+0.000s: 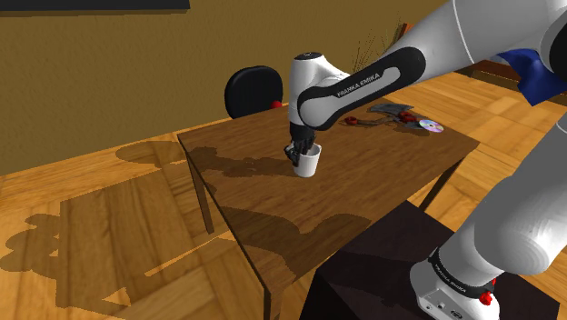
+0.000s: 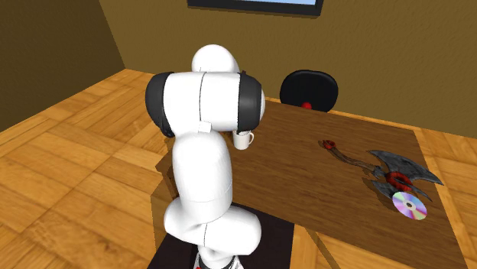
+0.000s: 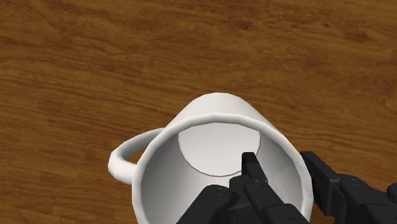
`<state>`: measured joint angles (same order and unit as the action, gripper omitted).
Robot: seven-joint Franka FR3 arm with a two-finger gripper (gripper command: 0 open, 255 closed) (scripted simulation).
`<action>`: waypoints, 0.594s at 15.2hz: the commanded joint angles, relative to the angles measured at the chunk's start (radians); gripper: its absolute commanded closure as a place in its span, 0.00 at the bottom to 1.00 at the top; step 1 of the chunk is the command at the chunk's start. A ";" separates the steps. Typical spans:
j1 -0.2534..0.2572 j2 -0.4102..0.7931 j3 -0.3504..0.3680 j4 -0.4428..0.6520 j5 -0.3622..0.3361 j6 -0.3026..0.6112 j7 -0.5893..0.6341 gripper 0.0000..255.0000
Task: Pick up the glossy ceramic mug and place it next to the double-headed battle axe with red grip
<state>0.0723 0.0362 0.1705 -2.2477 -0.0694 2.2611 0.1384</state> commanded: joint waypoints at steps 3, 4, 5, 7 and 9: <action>0.000 0.000 0.000 0.000 0.000 0.000 0.000 1.00; 0.000 0.000 0.000 0.000 0.000 0.000 0.000 1.00; 0.000 0.000 0.000 0.000 0.000 0.000 0.000 1.00; 0.000 0.000 0.000 0.000 0.000 0.000 0.000 1.00; 0.000 -0.008 0.000 0.005 0.002 -0.013 -0.002 1.00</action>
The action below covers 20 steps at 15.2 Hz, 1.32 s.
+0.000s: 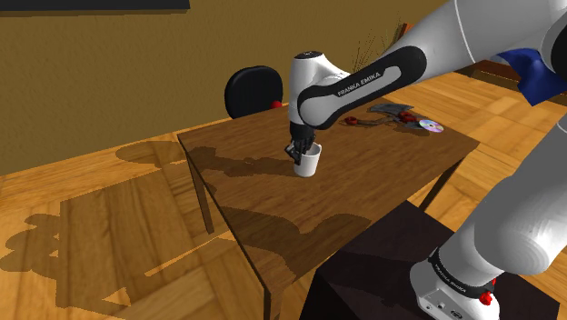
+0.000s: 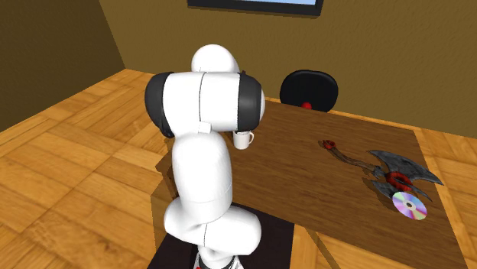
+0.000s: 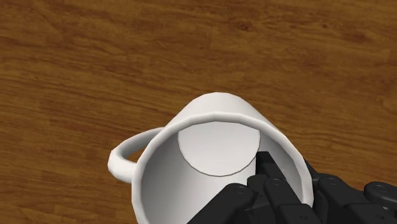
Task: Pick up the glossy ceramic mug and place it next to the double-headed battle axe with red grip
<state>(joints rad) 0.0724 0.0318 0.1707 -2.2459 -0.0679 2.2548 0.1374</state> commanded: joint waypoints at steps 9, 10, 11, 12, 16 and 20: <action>0.000 -0.066 0.000 0.061 0.019 -0.125 -0.018 1.00; 0.000 -0.072 0.000 0.068 0.020 -0.138 -0.019 1.00; 0.000 -0.077 0.000 0.076 0.022 -0.151 -0.021 1.00; 0.000 -0.083 -0.001 0.084 0.023 -0.165 -0.022 1.00; -0.001 -0.103 -0.001 0.117 0.028 -0.217 -0.028 1.00; -0.001 -0.119 -0.002 0.154 0.032 -0.270 -0.032 1.00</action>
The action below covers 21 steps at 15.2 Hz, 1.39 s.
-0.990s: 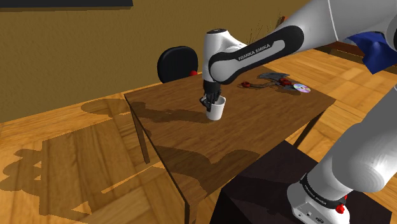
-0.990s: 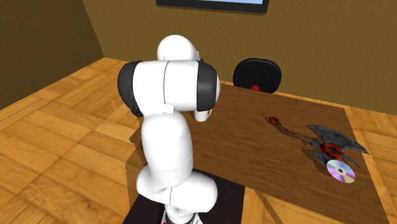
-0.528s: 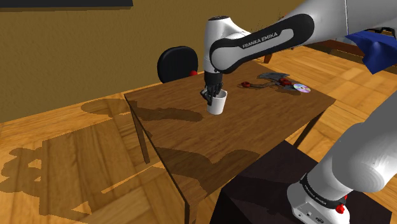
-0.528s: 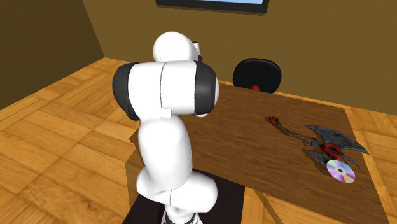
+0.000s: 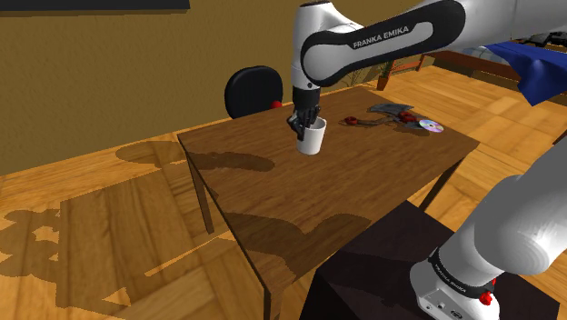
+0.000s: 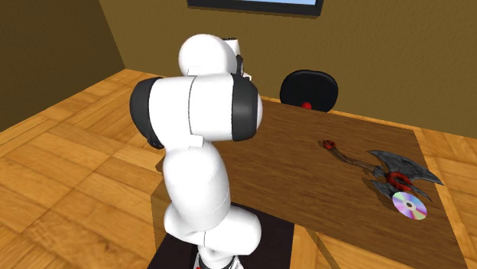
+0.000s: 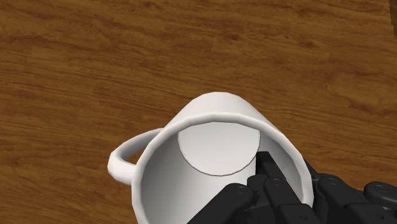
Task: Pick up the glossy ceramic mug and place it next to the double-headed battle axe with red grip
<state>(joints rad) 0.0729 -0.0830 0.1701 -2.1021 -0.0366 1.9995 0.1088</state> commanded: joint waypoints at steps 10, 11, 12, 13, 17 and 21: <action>-0.002 -0.030 -0.003 0.118 0.007 -0.147 -0.012 1.00; -0.002 -0.031 -0.003 0.130 0.007 -0.161 -0.013 1.00; -0.002 -0.032 -0.003 0.140 0.007 -0.171 -0.014 1.00; -0.013 -0.037 -0.017 0.134 0.006 -0.169 -0.038 1.00; -0.056 -0.046 -0.072 0.122 -0.002 -0.163 -0.134 1.00; -0.099 -0.040 -0.127 0.129 -0.011 -0.159 -0.228 1.00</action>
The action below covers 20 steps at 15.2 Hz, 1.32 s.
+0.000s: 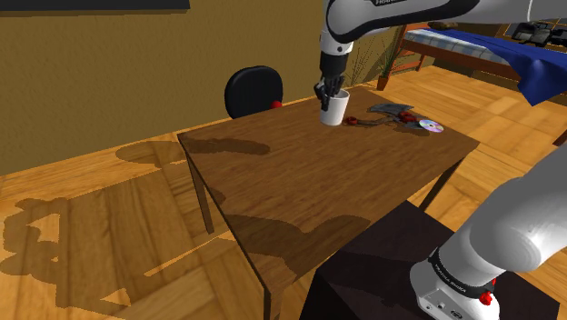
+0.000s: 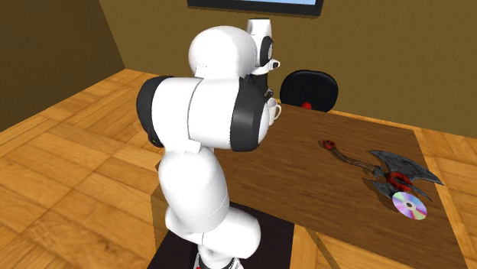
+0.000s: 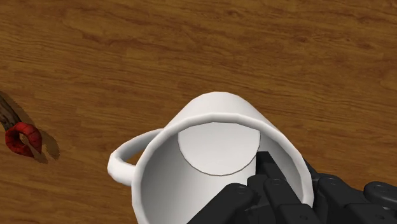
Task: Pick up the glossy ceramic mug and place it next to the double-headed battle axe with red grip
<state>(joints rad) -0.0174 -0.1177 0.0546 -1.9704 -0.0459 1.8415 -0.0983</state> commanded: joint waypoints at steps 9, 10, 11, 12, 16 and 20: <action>-0.106 0.067 -0.128 0.078 -0.012 0.001 -0.232 1.00; -0.117 0.080 -0.140 0.093 -0.011 0.000 -0.256 1.00; -0.128 0.094 -0.152 0.109 -0.010 -0.001 -0.279 1.00; -0.139 0.108 -0.164 0.127 -0.009 -0.003 -0.302 1.00; -0.185 0.176 -0.208 0.209 0.002 -0.013 -0.395 1.00; -0.220 0.235 -0.235 0.269 0.016 -0.013 -0.460 1.00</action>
<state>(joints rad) -0.2322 0.1102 -0.1770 -1.7030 -0.0319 1.8230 -0.5478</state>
